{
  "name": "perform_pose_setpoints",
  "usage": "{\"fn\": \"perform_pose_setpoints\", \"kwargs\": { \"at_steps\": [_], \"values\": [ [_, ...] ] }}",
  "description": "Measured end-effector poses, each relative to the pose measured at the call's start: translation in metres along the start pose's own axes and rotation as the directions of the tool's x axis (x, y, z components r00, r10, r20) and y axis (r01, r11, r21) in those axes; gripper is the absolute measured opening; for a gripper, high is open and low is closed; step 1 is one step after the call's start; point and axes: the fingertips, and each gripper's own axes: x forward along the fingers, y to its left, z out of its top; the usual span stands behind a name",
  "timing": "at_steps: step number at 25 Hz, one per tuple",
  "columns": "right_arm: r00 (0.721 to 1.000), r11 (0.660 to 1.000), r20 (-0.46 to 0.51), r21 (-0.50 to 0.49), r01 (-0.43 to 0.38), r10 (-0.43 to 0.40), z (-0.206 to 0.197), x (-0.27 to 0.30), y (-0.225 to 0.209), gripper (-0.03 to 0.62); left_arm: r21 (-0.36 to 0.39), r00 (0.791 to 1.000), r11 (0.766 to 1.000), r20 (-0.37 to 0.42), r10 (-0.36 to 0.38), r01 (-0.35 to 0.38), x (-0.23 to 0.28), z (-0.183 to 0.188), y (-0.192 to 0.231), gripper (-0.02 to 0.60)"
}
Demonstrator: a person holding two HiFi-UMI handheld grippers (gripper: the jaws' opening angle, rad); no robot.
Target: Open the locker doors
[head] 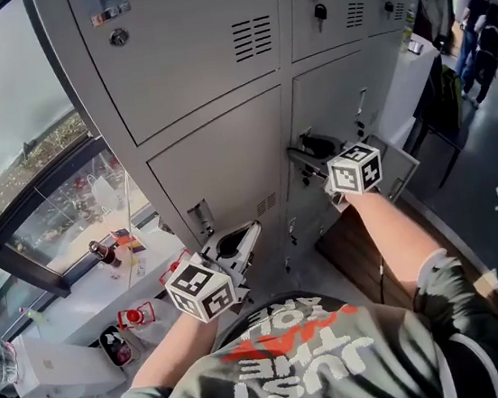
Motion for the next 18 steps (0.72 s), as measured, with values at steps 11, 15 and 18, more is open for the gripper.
{"fn": "perform_pose_setpoints", "kwargs": {
  "at_steps": [11,15,18],
  "values": [
    [0.995,0.994,0.005,-0.034,0.102,-0.102,-0.005,-0.02,-0.003,0.184,-0.022,0.999,0.999,-0.012,-0.035,0.035,-0.003,-0.004,-0.004,0.002],
    [0.985,0.984,0.013,-0.042,0.175,-0.174,-0.009,-0.034,-0.009,0.142,-0.023,0.998,0.998,-0.018,-0.056,0.056,-0.002,-0.005,-0.009,0.002],
    [0.979,0.978,0.016,-0.04,0.204,-0.204,-0.011,-0.045,-0.01,0.132,-0.026,0.997,0.997,-0.022,-0.071,0.07,-0.001,-0.006,-0.012,0.002]
  ]
}}
